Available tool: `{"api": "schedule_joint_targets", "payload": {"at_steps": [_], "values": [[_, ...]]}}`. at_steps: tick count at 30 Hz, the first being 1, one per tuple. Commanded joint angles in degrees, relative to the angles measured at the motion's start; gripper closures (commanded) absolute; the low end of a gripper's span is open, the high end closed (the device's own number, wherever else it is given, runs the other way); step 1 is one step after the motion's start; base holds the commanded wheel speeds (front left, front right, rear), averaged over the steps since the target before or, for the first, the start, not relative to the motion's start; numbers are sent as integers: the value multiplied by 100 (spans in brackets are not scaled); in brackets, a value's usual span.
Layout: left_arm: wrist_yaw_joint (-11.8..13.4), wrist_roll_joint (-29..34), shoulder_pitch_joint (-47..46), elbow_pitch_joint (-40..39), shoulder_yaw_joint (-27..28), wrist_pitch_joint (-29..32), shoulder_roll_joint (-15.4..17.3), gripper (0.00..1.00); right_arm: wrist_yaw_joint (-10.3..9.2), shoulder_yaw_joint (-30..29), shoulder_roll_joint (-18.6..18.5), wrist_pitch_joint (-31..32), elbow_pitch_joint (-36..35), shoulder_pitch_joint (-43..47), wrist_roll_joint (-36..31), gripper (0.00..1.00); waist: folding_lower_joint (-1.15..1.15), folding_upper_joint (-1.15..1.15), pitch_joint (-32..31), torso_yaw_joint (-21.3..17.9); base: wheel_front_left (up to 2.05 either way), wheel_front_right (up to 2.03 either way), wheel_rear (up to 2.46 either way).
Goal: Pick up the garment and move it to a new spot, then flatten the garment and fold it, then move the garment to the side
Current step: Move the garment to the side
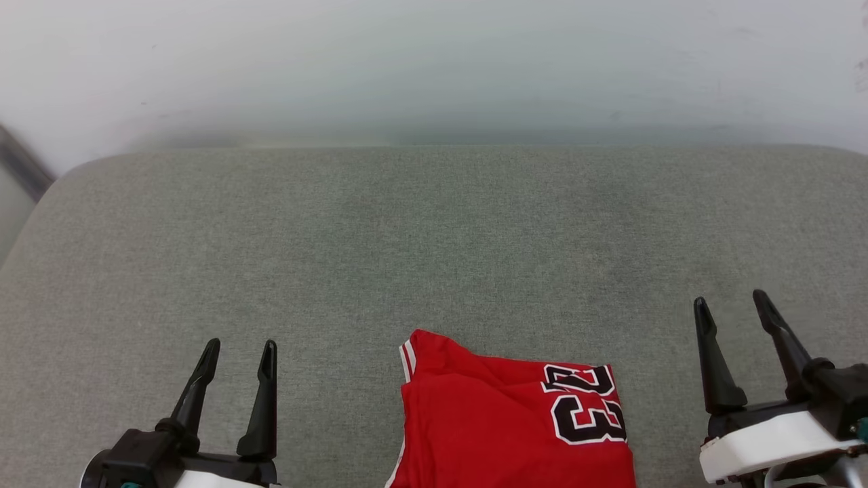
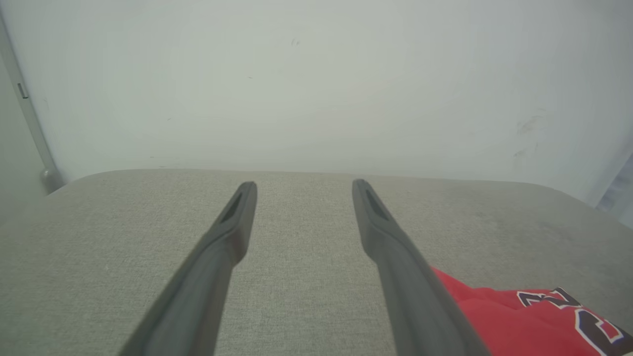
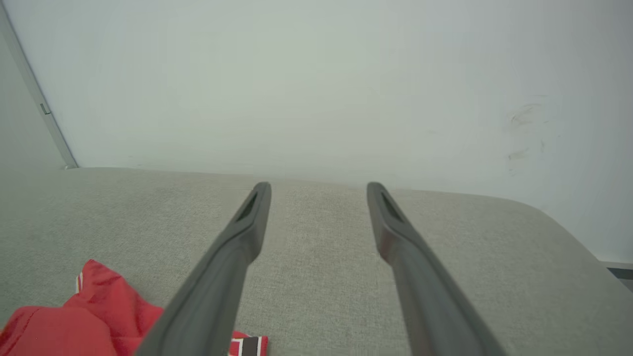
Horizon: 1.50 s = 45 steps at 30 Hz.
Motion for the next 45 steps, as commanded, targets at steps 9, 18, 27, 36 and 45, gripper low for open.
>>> {"api": "schedule_joint_targets", "payload": {"at_steps": [9, 18, 27, 36, 45], "values": [[-8, 8, -90, 94, -110, -12, 51, 0, -5, 498, -525, 2394, -249, 147, 849, 0, 0, 0, 146, 65, 0, 0, 0], [-8, -8, -323, 146, -247, -12, 38, 0, -3, 504, -603, 5465, -850, 289, 1346, 0, 0, 0, 549, 324, 0, 0, 0], [-8, 12, -609, 282, -457, -12, 65, 0, -3, 634, -201, 5962, -172, 54, 858, 0, 0, 0, 844, 684, 0, 0, 0], [-8, -7, -695, 358, -543, -12, 43, 0, -2, 927, -27, 5622, 861, -40, 531, 0, 0, 0, 906, 866, 0, 0, 0], [-8, 27, -630, 404, -525, -12, 6, 0, -8, 1245, -392, 5094, 1112, -411, 233, 100, 0, 0, 744, 735, 0, 0, 0]]}}
